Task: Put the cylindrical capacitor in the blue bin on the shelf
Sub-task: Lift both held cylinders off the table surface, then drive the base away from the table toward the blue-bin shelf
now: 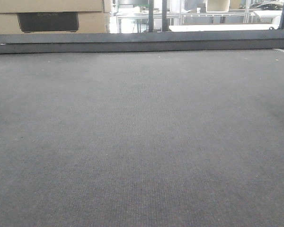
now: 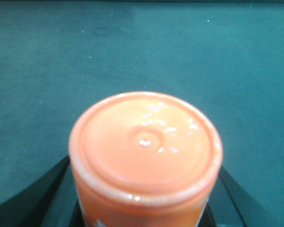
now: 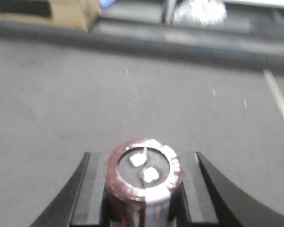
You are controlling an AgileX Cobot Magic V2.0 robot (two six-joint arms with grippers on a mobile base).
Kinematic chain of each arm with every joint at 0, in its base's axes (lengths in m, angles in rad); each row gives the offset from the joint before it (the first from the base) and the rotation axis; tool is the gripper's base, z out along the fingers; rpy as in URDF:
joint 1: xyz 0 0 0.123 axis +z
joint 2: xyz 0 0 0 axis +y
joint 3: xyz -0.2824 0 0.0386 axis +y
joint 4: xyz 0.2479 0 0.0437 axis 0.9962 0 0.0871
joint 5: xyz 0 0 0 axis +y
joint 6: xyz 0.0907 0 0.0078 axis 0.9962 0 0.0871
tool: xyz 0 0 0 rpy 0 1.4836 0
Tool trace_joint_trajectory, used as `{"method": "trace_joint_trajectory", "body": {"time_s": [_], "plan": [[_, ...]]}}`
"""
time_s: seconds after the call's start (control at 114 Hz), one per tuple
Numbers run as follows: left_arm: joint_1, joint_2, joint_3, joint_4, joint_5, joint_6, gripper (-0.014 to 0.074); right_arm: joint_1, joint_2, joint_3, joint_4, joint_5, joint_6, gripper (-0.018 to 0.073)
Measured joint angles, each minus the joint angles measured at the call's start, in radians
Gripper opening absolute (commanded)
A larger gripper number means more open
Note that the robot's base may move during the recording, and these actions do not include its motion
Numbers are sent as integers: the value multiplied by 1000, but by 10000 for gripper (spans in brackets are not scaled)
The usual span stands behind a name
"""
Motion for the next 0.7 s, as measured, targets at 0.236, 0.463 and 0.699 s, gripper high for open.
{"method": "trace_joint_trajectory", "body": {"time_s": [0.236,0.463,0.699], "plan": [[-1,-167,54,0,15,0,-111,4,-140,63,-2,12,0,-159],[-1,-200,56,0,19,0,-111,4,-160,68,-2,18,0,-162],[-1,-200,57,0,19,0,-111,4,-160,69,-2,20,0,-162]]}}
